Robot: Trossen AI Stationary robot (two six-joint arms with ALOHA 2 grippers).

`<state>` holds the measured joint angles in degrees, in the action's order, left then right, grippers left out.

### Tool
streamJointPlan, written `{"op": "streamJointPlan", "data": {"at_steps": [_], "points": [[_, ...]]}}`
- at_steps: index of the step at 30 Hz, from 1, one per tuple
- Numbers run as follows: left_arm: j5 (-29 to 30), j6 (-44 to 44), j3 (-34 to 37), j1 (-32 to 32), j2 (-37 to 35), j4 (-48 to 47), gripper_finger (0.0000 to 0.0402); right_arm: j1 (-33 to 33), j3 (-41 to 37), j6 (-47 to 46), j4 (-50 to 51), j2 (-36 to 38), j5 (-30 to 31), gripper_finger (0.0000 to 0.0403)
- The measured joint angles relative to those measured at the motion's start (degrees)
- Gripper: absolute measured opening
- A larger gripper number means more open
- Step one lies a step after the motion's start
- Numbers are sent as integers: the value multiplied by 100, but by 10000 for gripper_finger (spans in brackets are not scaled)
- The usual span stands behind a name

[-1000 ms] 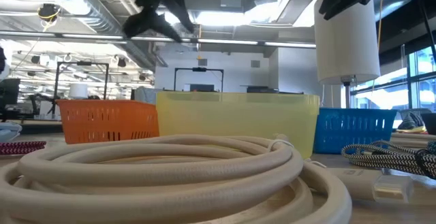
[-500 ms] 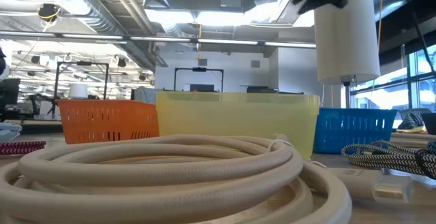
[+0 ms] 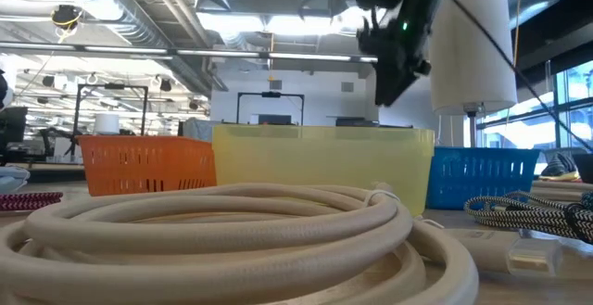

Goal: Pick & Place USB Port
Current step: Put the purple patterned usb cable into the blue bin

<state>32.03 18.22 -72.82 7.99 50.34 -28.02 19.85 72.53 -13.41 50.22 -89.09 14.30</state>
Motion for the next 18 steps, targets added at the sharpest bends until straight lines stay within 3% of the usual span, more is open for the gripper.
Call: {"op": "streamJointPlan", "data": {"at_steps": [8, 18], "points": [[-4, 1, 0, 0, 21, 0, 158, 701, 0, 37, -31, -583, -634, 184], [-11, 2, 0, 0, 42, -3, 158, 878, 0, 360, -483, -1171, -506, 184]]}}
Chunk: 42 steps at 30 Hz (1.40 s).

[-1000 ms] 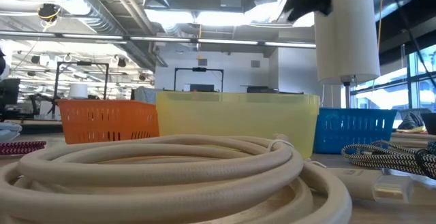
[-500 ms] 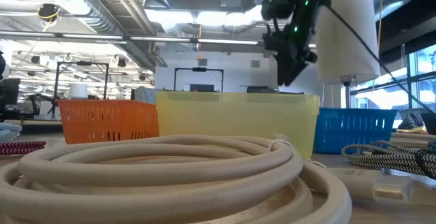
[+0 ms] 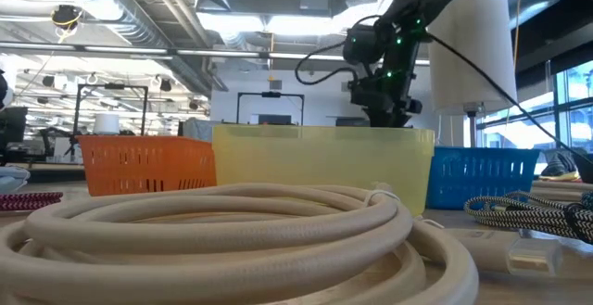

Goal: Pick & Place USB Port
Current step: Put the purple patterned usb cable into the blue bin

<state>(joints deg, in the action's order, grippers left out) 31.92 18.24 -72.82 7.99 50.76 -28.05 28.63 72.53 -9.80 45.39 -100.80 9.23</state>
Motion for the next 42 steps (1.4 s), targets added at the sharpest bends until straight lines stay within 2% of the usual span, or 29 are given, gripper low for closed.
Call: {"op": "streamJointPlan", "data": {"at_steps": [11, 21, 31, 35, 42], "points": [[-4, 0, 0, 0, 0, -2, 158, 317, 0, 0, -106, -566, 22, 184], [-2, 2, 0, 0, 0, -2, 158, 336, 0, 127, -149, -1016, -37, 184], [-2, 2, 0, 0, 0, -3, 158, 336, 0, 123, -234, -1140, -119, 179], [-2, 2, 0, 0, 0, -4, 158, 334, 0, 109, -239, -1139, -186, 142], [-2, 2, 2, 0, 0, -4, 158, 336, 2, 122, -237, -1130, -377, 20]]}}
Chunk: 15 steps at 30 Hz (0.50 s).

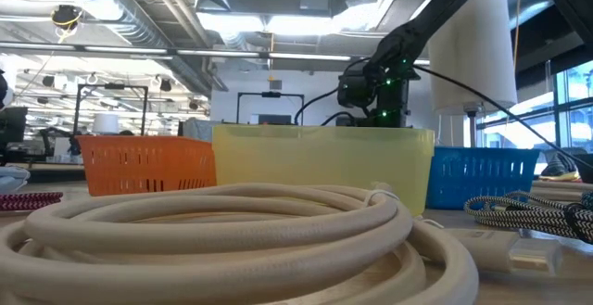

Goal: Pick & Place USB Port
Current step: Put the purple patterned usb cable into the blue bin

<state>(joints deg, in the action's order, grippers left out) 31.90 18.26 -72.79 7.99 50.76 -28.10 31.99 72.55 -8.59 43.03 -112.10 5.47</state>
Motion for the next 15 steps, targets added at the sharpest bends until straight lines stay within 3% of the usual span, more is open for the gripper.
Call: {"op": "streamJointPlan", "data": {"at_steps": [9, 15], "points": [[0, 1, 0, 0, 0, 0, 158, -2, -2, 5, 218, 142, -15, 6], [0, 2, 0, 0, 0, 0, 158, -111, -2, -70, 607, 872, 229, 3]]}}
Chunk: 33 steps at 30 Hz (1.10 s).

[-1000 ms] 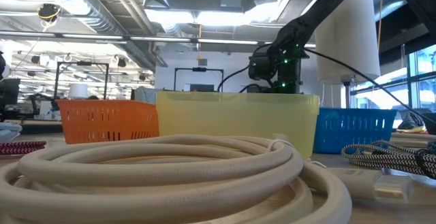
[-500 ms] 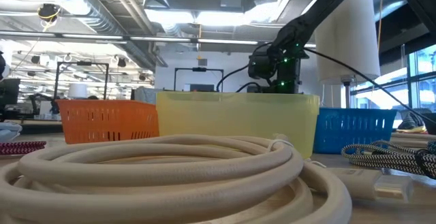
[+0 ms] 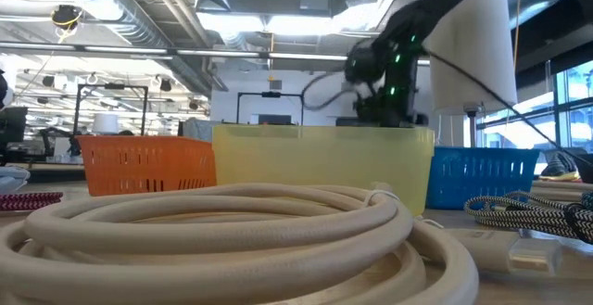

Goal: Pick & Place USB Port
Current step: Put the purple patterned usb cable into the blue bin

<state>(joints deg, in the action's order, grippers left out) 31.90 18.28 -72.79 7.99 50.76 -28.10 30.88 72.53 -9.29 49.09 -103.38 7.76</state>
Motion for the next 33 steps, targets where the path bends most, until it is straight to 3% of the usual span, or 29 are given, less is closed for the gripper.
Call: {"op": "streamJointPlan", "data": {"at_steps": [9, 12, 17, 24, 33], "points": [[0, 0, 2, -2, 0, 0, 158, -610, 0, -1245, 690, 1768, -200, 1], [2, 0, 2, -2, 0, 0, 158, -953, 0, -1842, 780, 2294, -506, 2], [2, 0, 2, 0, 0, 0, 158, -1776, 0, -3128, 1050, 2848, -475, 1], [2, 0, 2, 0, 0, 0, 158, -3329, 0, -5132, 1099, 2902, 22, 1], [2, 0, 2, 0, 2, 0, 158, -4766, -4, -7597, 1241, 2503, 1503, 1]]}}
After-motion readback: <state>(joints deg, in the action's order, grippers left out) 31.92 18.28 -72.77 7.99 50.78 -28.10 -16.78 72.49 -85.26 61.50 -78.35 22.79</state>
